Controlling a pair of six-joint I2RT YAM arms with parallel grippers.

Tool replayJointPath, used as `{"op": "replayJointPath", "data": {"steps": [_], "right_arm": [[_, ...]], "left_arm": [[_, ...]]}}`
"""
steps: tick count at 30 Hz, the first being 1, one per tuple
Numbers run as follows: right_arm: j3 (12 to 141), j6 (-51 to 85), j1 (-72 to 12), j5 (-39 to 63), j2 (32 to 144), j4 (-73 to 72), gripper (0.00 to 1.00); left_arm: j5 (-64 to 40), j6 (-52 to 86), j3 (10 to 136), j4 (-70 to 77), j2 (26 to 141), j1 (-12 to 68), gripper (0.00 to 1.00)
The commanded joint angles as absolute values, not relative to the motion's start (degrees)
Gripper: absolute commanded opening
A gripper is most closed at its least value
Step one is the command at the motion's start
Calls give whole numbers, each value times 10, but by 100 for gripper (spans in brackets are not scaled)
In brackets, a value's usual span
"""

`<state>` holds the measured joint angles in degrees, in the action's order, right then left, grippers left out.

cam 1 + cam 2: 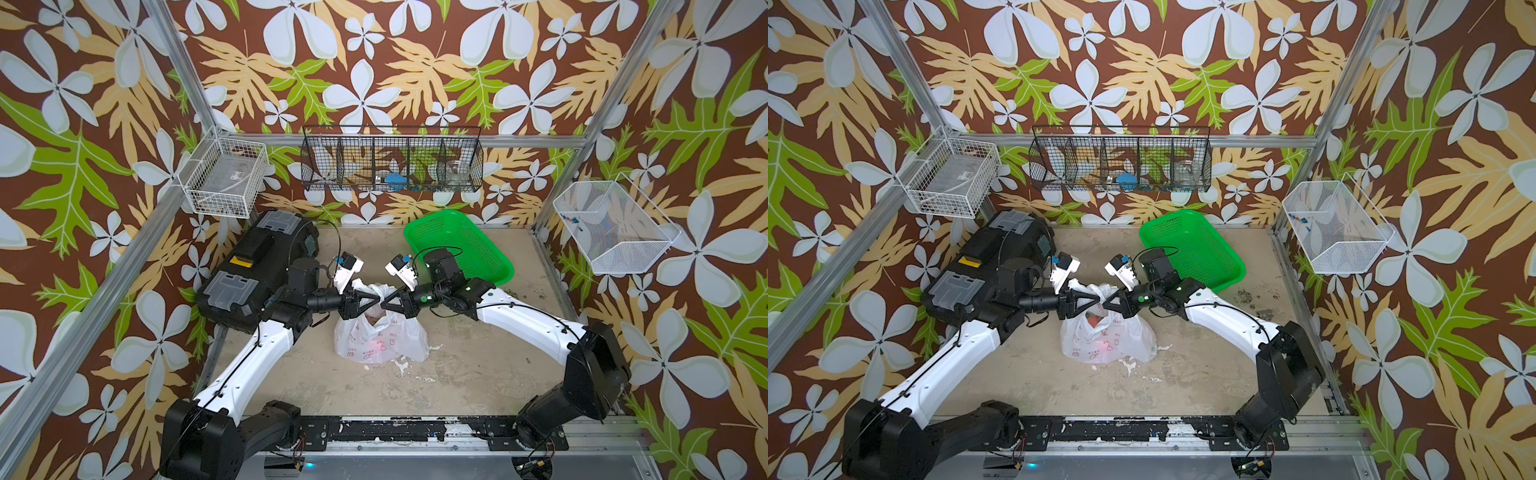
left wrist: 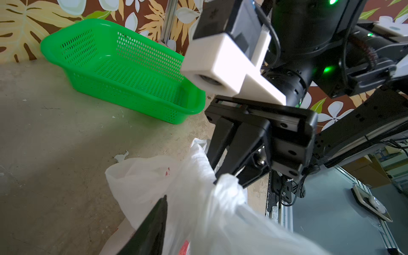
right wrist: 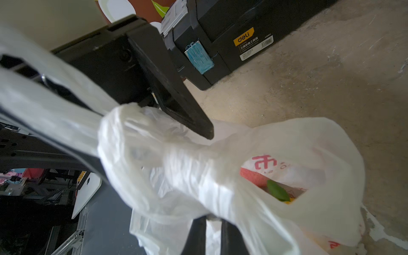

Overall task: Place the peach into a plastic bag & tie a knot
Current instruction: Cross the plastic bag at the center of the board.

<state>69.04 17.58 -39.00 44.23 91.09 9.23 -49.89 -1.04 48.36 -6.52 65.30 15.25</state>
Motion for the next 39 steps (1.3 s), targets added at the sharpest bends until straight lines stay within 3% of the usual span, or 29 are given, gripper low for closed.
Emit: {"op": "replayJointPath", "data": {"steps": [1, 7, 12, 19, 28, 32, 39], "right_arm": [[698, 177, -390, 454, 913, 84, 0], [699, 177, -394, 461, 910, 87, 0], [706, 176, -418, 457, 899, 98, 0], [706, 178, -436, 424, 923, 106, 0], [722, 191, -436, 413, 928, 85, 0], [727, 167, -437, 433, 909, 118, 12], [743, 122, -394, 448, 841, 190, 23]], "left_arm": [[-509, -36, 490, -81, 642, 149, 54], [-538, -5, 503, -66, 660, 147, 53], [-540, 4, 514, -67, 692, 147, 43], [-560, 5, 515, -55, 691, 143, 37], [-580, -36, 497, -48, 678, 142, 4], [-567, -57, 479, -31, 658, 142, 0], [-573, -60, 438, 22, 633, 142, 0]]}}
